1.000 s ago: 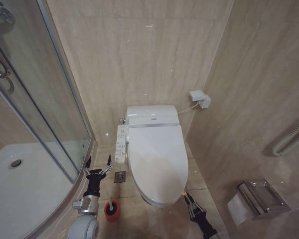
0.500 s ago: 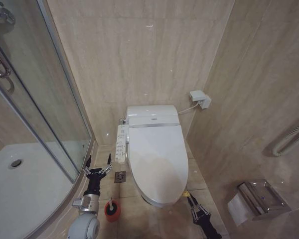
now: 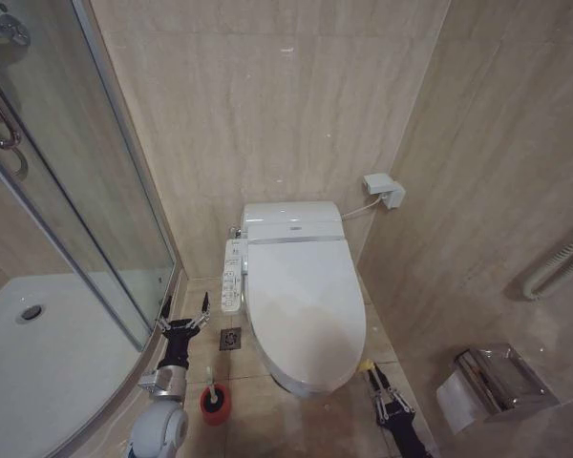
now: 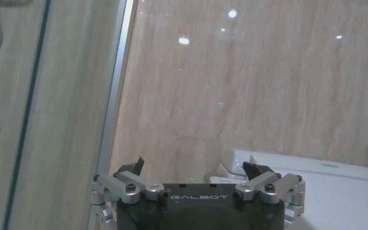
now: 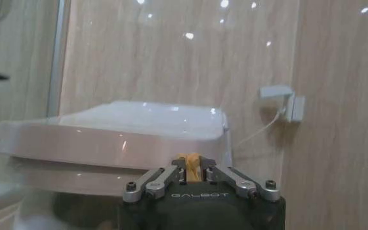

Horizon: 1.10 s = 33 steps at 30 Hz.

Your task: Open the toilet lid, clean the toilet bowl with a toilet brush, close the toilet lid, and flush.

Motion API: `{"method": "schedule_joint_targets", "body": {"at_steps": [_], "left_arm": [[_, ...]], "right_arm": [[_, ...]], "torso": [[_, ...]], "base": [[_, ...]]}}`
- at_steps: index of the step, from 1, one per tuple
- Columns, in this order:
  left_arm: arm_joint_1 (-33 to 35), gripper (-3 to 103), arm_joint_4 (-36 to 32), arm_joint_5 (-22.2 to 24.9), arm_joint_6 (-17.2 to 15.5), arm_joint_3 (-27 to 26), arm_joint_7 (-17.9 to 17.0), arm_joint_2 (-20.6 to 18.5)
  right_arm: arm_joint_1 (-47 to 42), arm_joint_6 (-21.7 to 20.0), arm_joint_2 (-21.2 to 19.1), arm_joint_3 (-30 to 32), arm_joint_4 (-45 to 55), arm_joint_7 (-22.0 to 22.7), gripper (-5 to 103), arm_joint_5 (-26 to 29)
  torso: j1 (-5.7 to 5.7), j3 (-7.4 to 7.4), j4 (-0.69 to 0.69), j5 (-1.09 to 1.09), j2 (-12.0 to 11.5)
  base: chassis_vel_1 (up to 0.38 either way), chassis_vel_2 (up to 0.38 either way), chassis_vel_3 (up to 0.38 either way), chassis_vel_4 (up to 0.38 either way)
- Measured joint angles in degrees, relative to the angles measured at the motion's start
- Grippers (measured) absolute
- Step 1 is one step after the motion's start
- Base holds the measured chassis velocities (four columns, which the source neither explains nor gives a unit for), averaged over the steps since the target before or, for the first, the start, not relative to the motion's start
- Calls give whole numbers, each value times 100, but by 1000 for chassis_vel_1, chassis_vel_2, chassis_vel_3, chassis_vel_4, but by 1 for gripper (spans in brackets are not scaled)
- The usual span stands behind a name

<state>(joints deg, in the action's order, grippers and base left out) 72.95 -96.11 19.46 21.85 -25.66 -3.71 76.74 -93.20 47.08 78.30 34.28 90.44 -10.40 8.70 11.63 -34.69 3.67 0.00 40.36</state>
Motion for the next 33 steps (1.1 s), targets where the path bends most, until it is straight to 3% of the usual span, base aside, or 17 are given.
{"method": "schedule_joint_targets", "body": {"at_steps": [6,10,15,22,26,29,33], "left_arm": [[-62,100,149,29,-7,-14,-3,-78],[-79,100,227,-18,-30,80,-3,-91],[-61,100,295,-86,-45,102,-5,-180],[66,100,454,-120,8,-34,-2,-337],[129,100,528,-158,43,-117,0,-360],[256,100,574,-204,61,-293,2,-371],[328,100,574,-222,64,-388,2,-359]], "right_arm": [[-151,-24,-60,13,775,247,14,162],[-260,-294,-152,-2,1808,400,14,280],[-171,-576,-394,2,2360,429,14,540],[270,-952,-1060,-4,2574,583,14,1213],[550,-1077,-1239,-5,2576,618,14,1535],[1218,-1460,-1596,-134,2510,831,14,2130],[1712,-1581,-1868,-228,2284,876,14,2366]], "torso": [[0,0,0,0,0],[0,0,1,-3,0],[0,0,0,0,0],[0,0,-3,0,0],[0,0,-4,1,0],[0,0,-4,0,0],[0,0,-3,-1,0]], "base": [[0,0,0,0],[0,0,0,0],[0,0,0,0],[0,0,0,0],[0,0,0,0],[0,0,0,0],[0,0,0,0]]}}
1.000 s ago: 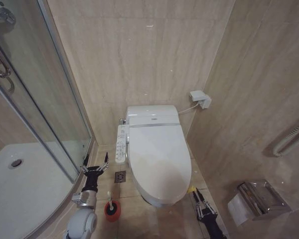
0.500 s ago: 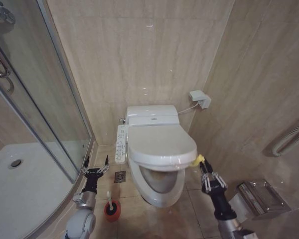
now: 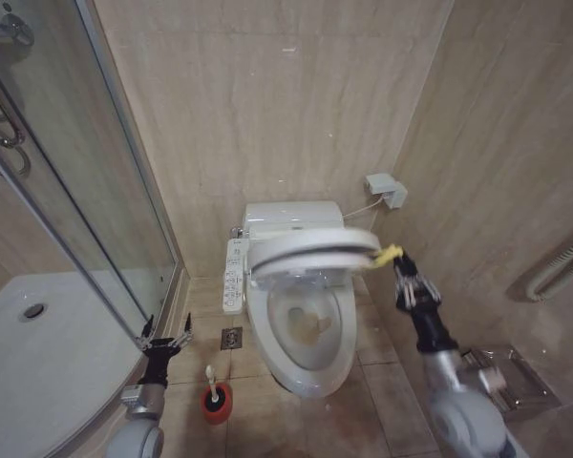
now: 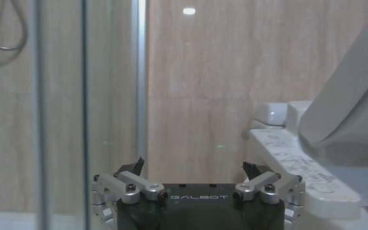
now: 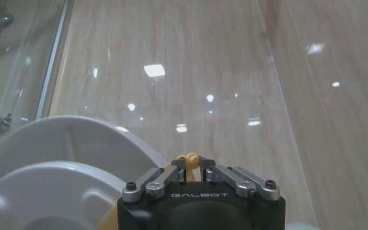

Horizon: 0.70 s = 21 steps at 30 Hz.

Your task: Open the toilet lid, clean the toilet bowl with a toilet brush, close the toilet lid, and flush.

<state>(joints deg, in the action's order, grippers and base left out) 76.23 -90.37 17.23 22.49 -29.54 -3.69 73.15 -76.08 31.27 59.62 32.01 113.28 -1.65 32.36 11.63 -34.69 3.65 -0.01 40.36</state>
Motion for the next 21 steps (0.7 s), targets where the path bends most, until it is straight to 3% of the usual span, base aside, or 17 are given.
{"method": "schedule_joint_targets", "body": {"at_steps": [2,3,7,14,21], "left_arm": [[89,100,-5,-43,5,-100,3,14],[89,100,-5,-43,5,-100,3,14],[114,100,64,-128,29,-208,3,93],[142,100,109,-230,41,-224,8,225],[147,100,278,-254,115,-357,16,217]], "right_arm": [[798,-88,-447,-165,-520,-15,14,297],[798,-88,-447,-165,-520,-15,14,297],[2188,-130,-840,-655,-1575,-98,14,586],[3784,-132,-900,-1325,-2821,-454,14,929],[4890,-144,-612,-1879,-4052,-1019,14,1089]], "torso": [[0,0,-3,1,0],[0,0,-3,1,0],[0,-1,-7,1,0],[2,-2,-6,-1,-1],[0,0,6,0,0]], "base": [[0,0,0,0],[0,0,0,0],[0,0,0,0],[0,0,0,0],[0,0,0,0]]}}
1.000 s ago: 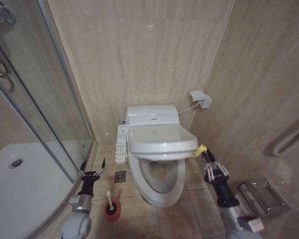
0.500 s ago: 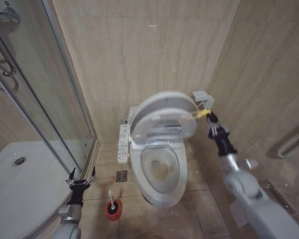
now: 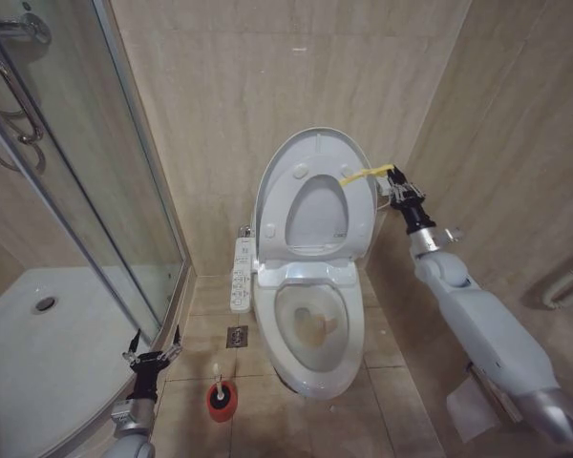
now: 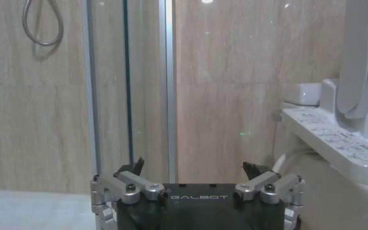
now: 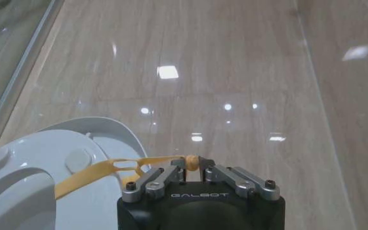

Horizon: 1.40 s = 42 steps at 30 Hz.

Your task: Open the toilet lid, clean the toilet bowl with a toilet brush, close the toilet lid, and flush.

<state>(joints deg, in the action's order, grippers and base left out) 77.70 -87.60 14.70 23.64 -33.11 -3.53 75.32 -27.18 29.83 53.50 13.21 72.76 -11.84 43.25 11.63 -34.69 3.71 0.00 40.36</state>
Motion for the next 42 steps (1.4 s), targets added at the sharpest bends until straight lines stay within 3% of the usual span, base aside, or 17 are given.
{"method": "schedule_joint_targets", "body": {"at_steps": [13,25,32,33,39,40,42], "left_arm": [[-289,100,337,28,117,-41,11,-58],[-358,100,368,101,120,13,25,-92],[-335,100,358,206,145,-50,38,-203],[-333,100,350,224,150,-50,45,-215],[-318,100,265,247,160,-32,51,-244],[-307,100,220,248,160,-19,51,-246],[-297,100,177,248,158,-10,51,-246]], "right_arm": [[1491,-57,833,-195,-1937,-906,14,-91],[1698,-77,1129,-133,-2543,-1051,14,-234],[1502,-110,1096,-111,-2175,-1004,14,-176],[1419,-108,1044,-120,-1993,-1004,27,-118],[908,-107,645,-184,-1152,-1122,27,250],[679,-110,521,-170,-896,-1129,54,365],[453,-118,400,-129,-650,-1125,54,454]], "torso": [[0,0,-2,-1,0],[-1,2,-5,-1,2],[0,-1,7,3,1],[1,0,5,3,1],[0,0,1,2,1],[0,0,-1,2,1],[0,0,-3,2,0]], "base": [[0,0,0,0],[0,0,0,0],[0,0,0,0],[-53,-38,-11,-14],[0,0,0,0],[0,0,0,0],[0,0,0,0]]}}
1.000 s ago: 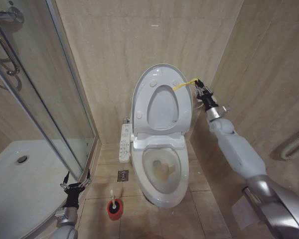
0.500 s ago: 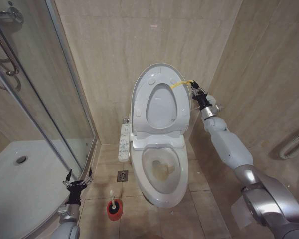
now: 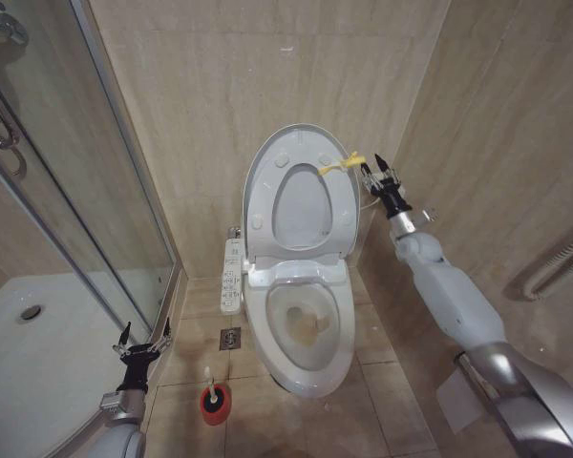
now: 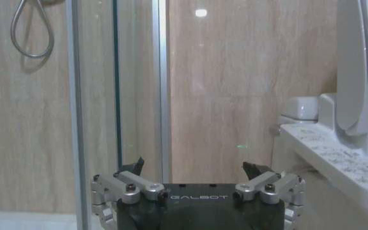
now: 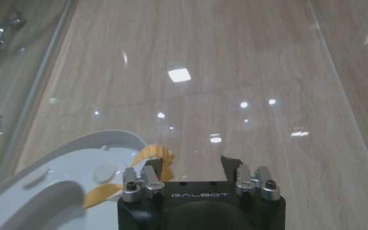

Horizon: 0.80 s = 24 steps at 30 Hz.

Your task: Open the toilet lid, clean the toilet bowl with a toilet brush, close the toilet lid, and flush.

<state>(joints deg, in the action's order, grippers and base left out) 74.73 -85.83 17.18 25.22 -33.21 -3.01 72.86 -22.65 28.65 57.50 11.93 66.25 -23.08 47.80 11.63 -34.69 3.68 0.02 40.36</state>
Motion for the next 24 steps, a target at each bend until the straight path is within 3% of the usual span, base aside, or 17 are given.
{"method": "schedule_joint_targets", "body": {"at_steps": [4,5,11,12,18,24], "left_arm": [[38,100,-109,-3,-14,14,-1,7],[57,100,-149,-5,-20,14,-2,14],[196,100,-385,-12,-48,-2,-7,40],[227,100,-426,-13,-50,-13,-8,40],[398,100,-686,-1,-37,-97,-12,29],[469,100,-863,18,-25,-27,-11,42]], "right_arm": [[-658,-39,-283,206,622,42,54,164],[-833,-40,-369,279,776,47,81,189],[-1938,70,-713,710,1741,234,81,308],[-2203,107,-755,819,1968,316,100,311],[-3671,268,-827,1487,3451,934,100,241],[-4760,257,-872,2105,4603,1267,100,64]], "torso": [[0,0,0,1,0],[0,1,1,0,0],[-1,1,-2,-2,0],[-1,1,-2,-1,0],[-2,2,1,-1,1],[-1,1,-3,-4,0]], "base": [[0,0,0,0],[0,0,0,0],[0,0,0,0],[0,0,0,0],[0,0,0,0],[0,0,0,0]]}}
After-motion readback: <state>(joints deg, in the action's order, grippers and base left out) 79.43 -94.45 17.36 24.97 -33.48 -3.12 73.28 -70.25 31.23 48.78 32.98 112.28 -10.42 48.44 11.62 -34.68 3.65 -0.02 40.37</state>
